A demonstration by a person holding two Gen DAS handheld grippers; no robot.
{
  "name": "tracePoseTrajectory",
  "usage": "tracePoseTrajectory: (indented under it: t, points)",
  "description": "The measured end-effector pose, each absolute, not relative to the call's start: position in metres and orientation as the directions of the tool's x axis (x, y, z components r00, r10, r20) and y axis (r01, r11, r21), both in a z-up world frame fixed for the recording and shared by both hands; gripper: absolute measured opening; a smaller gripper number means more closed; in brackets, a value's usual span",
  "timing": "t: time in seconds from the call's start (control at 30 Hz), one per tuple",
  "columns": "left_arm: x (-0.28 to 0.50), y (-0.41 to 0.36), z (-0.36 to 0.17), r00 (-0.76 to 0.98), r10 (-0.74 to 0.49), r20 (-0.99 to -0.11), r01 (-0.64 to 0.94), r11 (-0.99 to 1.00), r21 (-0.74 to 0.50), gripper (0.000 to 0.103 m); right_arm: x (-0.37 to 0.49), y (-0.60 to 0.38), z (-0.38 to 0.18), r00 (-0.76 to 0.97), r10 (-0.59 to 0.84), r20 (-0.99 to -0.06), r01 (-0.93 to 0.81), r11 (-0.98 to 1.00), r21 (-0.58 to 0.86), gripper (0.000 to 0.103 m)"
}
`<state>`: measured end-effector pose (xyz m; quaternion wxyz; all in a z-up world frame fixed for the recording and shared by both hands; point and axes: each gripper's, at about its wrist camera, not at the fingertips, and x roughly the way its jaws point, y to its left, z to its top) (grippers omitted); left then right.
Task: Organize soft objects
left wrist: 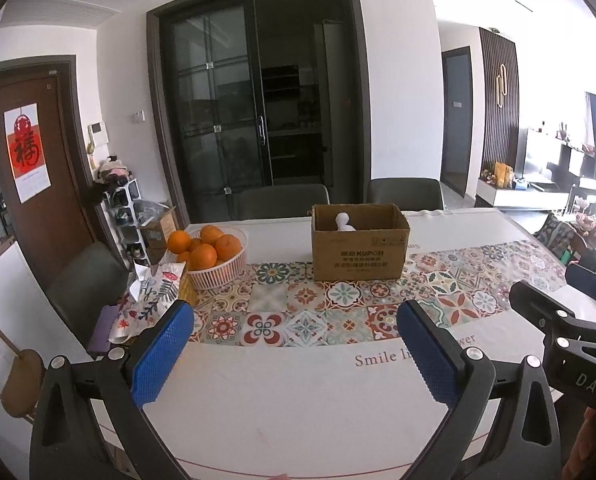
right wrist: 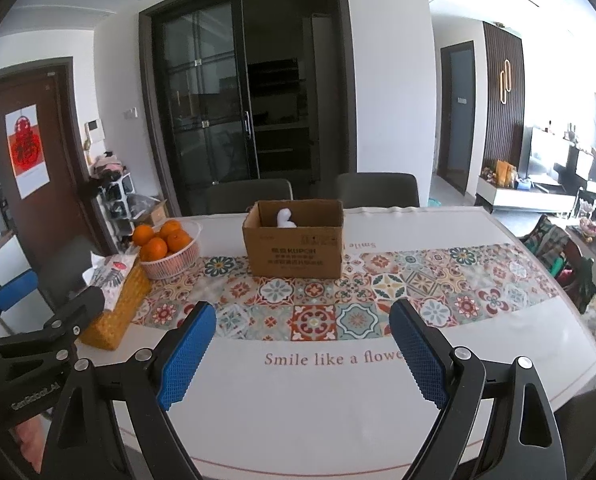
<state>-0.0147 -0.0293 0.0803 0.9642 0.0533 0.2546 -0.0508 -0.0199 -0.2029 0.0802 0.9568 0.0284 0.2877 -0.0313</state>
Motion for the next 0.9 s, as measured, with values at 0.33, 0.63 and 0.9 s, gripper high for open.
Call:
tracePoseTrajectory:
  t: [0.33,0.63,0.9]
  points:
    - [-0.029,-0.035,0.083,0.871,-0.071,-0.486,0.123,0.989,0.076,0.103,-0.035,-0.208,0.085,0.842,-0.041,-0.538,0.072,0.997,0.038,0.090]
    - [-0.031,-0.034,0.085,0.875,-0.070,-0.478,0.122,0.990,0.077,0.103,-0.035,-0.207,0.086,0.844,-0.036,-0.534,0.068,0.997,0.039,0.090]
    - [-0.032,-0.035,0.085,0.873,-0.072,-0.482,0.122,0.990,0.074,0.103,-0.036,-0.208,0.086,0.843,-0.040,-0.536,0.071,0.997,0.037,0.090]
